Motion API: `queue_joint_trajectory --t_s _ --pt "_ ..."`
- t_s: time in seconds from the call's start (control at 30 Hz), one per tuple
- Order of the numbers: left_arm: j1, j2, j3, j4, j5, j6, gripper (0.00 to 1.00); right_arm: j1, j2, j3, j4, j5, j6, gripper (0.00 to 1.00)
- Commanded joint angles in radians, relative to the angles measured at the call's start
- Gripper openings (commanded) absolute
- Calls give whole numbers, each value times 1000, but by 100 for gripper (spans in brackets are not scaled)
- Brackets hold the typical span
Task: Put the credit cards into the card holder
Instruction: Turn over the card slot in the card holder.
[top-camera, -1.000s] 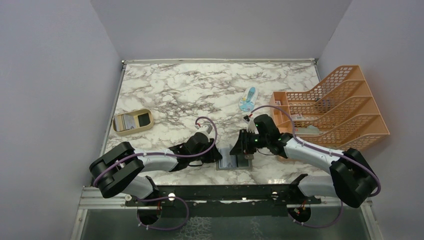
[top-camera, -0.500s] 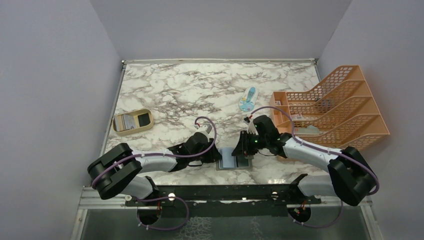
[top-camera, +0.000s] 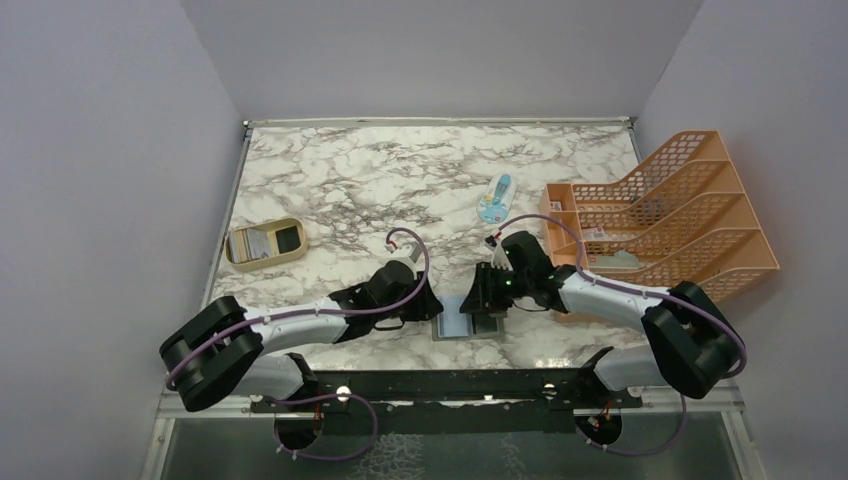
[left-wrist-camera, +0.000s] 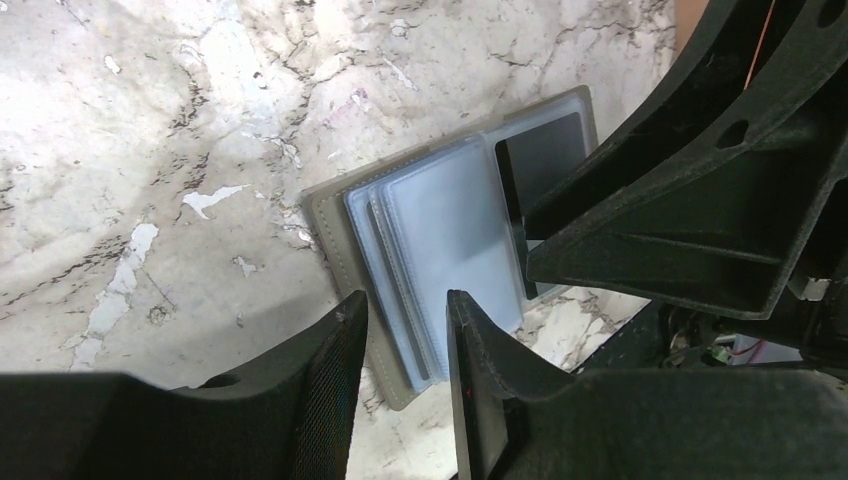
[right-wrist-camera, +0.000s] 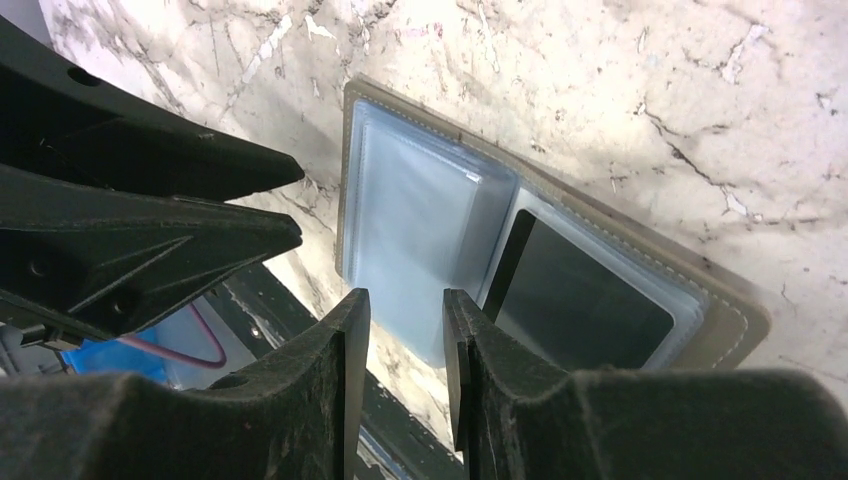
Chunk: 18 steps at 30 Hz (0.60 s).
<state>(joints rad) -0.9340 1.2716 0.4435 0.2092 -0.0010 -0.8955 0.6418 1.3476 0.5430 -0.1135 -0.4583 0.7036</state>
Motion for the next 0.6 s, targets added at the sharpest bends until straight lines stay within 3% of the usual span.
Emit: queue_joint_trajectory --t_s 0.0,0.23,0.37,0.57 --pt "-5 32 24 -9 -27 26 37 5 31 6 79 -27 2 33" --pt "-6 91 27 12 -12 15 31 5 59 20 61 4 -19 34" --pt "-6 91 34 22 13 -2 30 5 81 20 25 58 -32 22" --pt "-5 14 25 16 19 -41 38 5 119 -16 38 85 -24 7"
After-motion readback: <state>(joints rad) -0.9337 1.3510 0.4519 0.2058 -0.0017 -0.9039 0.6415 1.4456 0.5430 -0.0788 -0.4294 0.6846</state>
